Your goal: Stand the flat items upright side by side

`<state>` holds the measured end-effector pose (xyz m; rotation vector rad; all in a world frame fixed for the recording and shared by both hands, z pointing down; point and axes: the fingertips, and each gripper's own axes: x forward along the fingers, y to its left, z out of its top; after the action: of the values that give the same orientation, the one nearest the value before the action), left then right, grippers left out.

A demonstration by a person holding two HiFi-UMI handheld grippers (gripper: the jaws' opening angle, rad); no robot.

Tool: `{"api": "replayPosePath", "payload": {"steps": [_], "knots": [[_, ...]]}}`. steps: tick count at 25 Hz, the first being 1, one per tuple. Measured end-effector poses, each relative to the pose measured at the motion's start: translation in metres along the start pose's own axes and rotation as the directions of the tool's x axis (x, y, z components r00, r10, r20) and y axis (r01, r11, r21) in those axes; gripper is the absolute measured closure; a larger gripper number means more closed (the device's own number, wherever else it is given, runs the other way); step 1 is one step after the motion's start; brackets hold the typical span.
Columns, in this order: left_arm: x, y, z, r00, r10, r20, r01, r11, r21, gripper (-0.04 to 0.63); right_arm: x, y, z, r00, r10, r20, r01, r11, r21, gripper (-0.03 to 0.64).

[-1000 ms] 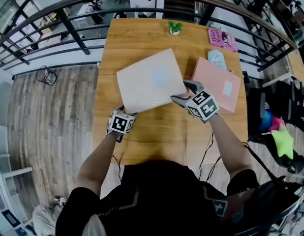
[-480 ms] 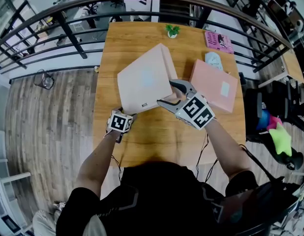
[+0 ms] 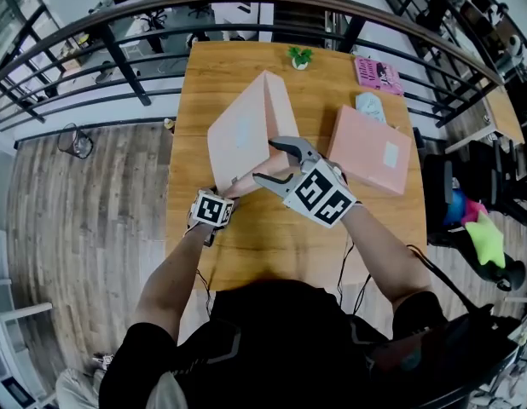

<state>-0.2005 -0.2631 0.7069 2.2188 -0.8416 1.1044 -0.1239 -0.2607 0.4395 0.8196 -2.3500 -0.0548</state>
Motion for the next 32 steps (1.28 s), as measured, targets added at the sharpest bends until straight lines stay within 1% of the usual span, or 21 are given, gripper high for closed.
{"api": "replayPosePath", "payload": {"steps": [1,5,11,16,21,24,27,32], "knots": [[0.0,0.001,0.001,1.0,0.0,0.001,0.0,1.0,0.004,0.249,0.001,0.001,0.003,1.0,-0.001,-0.004,0.001,1.0,-0.015,0.333],[0.0,0.003,0.001,1.0,0.009,0.011,-0.009,1.0,0.007,0.249,0.006,0.004,0.011,1.0,-0.014,-0.027,0.012,0.998,-0.055,0.334],[-0.007,0.011,-0.004,0.999,0.038,0.018,-0.038,0.999,-0.002,0.25,0.014,0.013,0.028,1.0,-0.01,0.001,0.01,0.996,-0.086,0.334],[-0.008,0.021,-0.005,0.997,0.069,0.033,-0.07,0.997,0.034,0.255,0.017,0.022,0.044,0.997,0.036,0.071,-0.031,0.996,-0.08,0.337],[-0.018,0.032,0.0,0.993,0.102,0.053,-0.106,0.991,0.077,0.262,0.022,0.027,0.054,0.991,0.08,0.111,-0.073,0.995,-0.064,0.337],[-0.017,0.032,-0.003,0.994,0.091,0.053,-0.095,0.992,0.08,0.265,0.021,0.031,0.06,0.984,0.107,0.144,-0.098,0.993,-0.072,0.336],[-0.015,0.034,-0.005,0.996,0.079,0.043,-0.082,0.994,0.072,0.265,0.019,0.031,0.072,0.971,0.125,0.202,-0.115,0.992,-0.059,0.336],[-0.015,0.04,-0.002,0.994,0.091,0.067,-0.096,0.992,0.077,0.265,0.019,0.028,0.088,0.952,0.117,0.283,-0.117,0.993,-0.018,0.334]]}}
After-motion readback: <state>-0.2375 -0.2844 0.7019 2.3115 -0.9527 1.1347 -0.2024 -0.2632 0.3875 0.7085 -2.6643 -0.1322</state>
